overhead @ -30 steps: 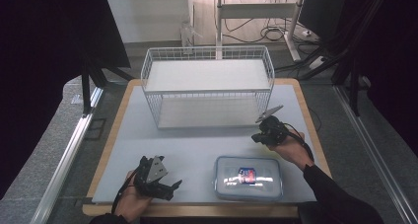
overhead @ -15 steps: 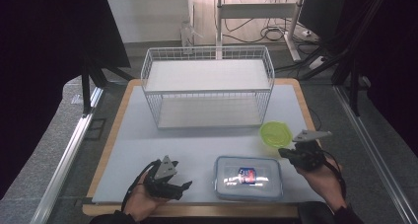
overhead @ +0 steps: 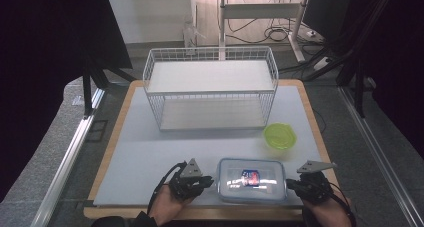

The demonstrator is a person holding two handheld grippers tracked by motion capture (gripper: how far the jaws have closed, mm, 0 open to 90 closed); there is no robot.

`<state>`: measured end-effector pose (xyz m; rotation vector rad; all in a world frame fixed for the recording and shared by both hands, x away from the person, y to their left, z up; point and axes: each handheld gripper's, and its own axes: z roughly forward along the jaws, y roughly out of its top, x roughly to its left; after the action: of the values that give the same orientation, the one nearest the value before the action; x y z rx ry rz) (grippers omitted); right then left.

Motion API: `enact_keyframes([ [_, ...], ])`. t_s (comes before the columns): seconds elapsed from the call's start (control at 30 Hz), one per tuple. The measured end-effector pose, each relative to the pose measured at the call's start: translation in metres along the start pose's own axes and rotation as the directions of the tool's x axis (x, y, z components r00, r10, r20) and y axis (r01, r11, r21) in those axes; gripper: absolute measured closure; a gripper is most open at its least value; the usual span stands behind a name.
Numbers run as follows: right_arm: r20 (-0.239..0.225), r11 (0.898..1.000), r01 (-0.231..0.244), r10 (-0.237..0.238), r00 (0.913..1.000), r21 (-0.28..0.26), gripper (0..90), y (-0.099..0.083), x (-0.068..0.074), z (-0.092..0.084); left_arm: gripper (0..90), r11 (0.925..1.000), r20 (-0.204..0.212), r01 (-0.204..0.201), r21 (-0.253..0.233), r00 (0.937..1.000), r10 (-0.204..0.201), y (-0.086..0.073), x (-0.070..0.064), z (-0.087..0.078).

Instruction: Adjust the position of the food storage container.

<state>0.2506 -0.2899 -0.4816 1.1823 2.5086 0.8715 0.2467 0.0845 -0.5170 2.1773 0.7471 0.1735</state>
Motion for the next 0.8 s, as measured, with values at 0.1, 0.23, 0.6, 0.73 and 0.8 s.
enact_keyframes([
  [0.1,0.001,1.000,-0.009,0.009,1.0000,-0.004,90.0,0.004,0.004,0.006,82.8,0.9999,-0.009,0.015,0.008,0.9999,-0.015,0.000,0.000,-0.001],
  [0.23,0.000,1.000,0.006,-0.006,1.0000,-0.005,90.0,0.012,0.009,0.013,83.9,0.9987,-0.050,0.049,0.015,0.9976,-0.048,-0.002,0.005,-0.008],
  [0.6,-0.055,0.998,0.055,-0.057,0.9969,-0.035,90.0,0.042,0.029,0.043,85.2,0.9927,-0.166,0.117,0.030,0.9800,-0.110,-0.018,0.029,-0.032],
  [0.73,-0.060,0.995,0.087,-0.090,0.9941,-0.039,90.0,0.052,0.035,0.053,86.7,0.9908,-0.199,0.131,0.033,0.9722,-0.122,-0.022,0.037,-0.039],
  [0.8,-0.069,0.994,0.102,-0.105,0.9920,-0.042,90.0,0.061,0.040,0.060,87.7,0.9892,-0.221,0.141,0.042,0.9669,-0.128,-0.025,0.041,-0.044],
])
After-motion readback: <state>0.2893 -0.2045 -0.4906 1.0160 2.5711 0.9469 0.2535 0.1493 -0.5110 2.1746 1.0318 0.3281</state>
